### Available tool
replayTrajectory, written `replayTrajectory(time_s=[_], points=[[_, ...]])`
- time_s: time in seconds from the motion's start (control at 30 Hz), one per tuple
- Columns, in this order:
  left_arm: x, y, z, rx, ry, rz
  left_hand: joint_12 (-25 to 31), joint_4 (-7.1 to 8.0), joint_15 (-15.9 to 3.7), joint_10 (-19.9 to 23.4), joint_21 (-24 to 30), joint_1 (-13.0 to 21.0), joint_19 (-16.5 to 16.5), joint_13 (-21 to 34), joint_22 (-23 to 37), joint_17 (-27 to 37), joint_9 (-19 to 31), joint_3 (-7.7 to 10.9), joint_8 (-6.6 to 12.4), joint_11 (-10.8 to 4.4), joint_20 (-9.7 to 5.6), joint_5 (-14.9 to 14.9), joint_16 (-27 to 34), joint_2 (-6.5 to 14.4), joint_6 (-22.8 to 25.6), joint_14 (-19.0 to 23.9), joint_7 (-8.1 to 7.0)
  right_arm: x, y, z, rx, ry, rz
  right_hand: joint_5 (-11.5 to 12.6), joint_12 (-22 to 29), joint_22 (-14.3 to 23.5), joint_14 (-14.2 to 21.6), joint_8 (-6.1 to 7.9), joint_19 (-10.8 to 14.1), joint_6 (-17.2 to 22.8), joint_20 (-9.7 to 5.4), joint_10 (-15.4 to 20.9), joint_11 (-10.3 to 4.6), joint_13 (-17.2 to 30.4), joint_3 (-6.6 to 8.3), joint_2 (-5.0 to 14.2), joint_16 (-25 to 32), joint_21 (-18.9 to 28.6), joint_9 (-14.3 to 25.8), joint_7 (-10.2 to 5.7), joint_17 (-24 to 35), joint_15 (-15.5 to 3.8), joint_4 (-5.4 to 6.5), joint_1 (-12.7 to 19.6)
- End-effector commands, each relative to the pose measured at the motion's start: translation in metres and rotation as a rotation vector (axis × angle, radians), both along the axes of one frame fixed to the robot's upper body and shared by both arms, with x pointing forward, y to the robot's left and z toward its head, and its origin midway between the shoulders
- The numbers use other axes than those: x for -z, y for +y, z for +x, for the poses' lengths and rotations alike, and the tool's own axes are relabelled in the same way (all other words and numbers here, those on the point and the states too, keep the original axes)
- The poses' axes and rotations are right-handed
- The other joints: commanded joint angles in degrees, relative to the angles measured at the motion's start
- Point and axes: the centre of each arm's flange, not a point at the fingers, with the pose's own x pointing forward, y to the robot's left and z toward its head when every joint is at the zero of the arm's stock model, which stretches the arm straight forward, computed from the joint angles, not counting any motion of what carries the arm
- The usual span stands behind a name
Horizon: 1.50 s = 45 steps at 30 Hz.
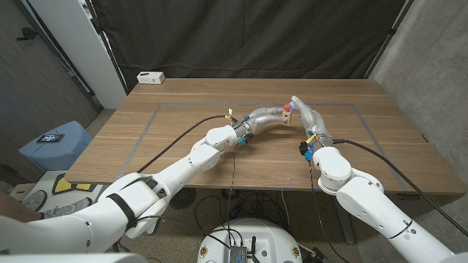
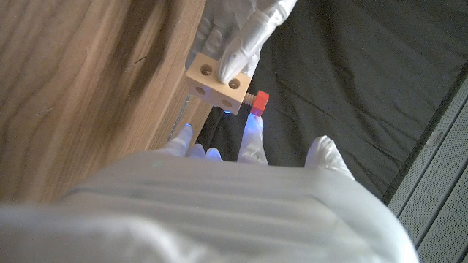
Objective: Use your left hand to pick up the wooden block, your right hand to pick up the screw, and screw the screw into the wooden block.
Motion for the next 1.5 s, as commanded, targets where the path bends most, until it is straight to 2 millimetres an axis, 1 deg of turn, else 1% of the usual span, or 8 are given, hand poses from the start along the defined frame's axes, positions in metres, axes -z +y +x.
replayTrajectory(time_s=[0.03,0.2,0.37,1.5], points=[[0.0003,0.0018,0.0006,-0.001,0.003,0.001,0.17,0.36,-3.88,0.53,0.31,-0.05,0.07,0.3,0.15,0.16,0.17,0.84,0.27,-0.06,0.14,0.5,0.15,0.47,0.93,0.62,0.26,0.0009,0.0021,-0.0004,-0.004,-0.002,-0.001,0.22,0.3,0.09,-4.22,-0.18,-0.23,0.58,0.09,0.08,0.08,0.07,0.08,0.33,0.46,0.47,0.14,-0.09,0.02,-0.33,-0.33,0.07],[0.001,0.0018,0.0004,0.002,0.006,0.002,0.15,0.36,-3.93,0.45,0.31,-0.04,0.07,0.29,0.15,0.18,0.17,0.84,0.24,-0.08,0.18,0.5,0.16,0.47,0.87,0.61,0.34,0.0005,0.003,0.0005,-0.007,-0.005,-0.004,0.21,0.29,0.09,-4.28,-0.37,-0.25,0.6,0.1,0.09,-0.03,0.08,0.09,0.37,0.45,0.46,0.15,-0.1,0.01,-0.32,-0.36,0.03],[0.0007,0.0011,-0.0003,0.006,0.004,0.003,0.17,0.36,-3.88,0.49,0.32,-0.04,0.1,0.28,0.15,0.19,0.17,0.85,0.23,-0.08,0.2,0.5,0.19,0.48,0.86,0.65,0.29,0.0004,0.0029,0.002,-0.012,-0.004,-0.005,0.2,0.22,0.09,-4.37,-0.7,-0.37,0.38,0.18,-0.06,-0.05,0.08,0.08,0.4,0.43,0.43,0.16,-0.5,0.02,-0.26,-0.38,-0.05],[0.0029,0.0008,-0.0003,0.005,0.011,0.003,0.21,0.38,-3.85,0.49,0.34,-0.1,0.14,0.23,0.15,0.22,0.18,0.87,0.23,-0.06,0.2,0.48,0.22,0.48,0.88,0.7,0.29,0.0012,0.0044,0.0005,-0.022,0.001,-0.014,0.16,0.21,0.09,-4.37,-1.66,-0.32,0.77,0.14,-0.03,-0.25,0.1,0.11,0.55,0.5,0.5,0.22,-0.64,0.01,-0.33,-0.57,-0.34]])
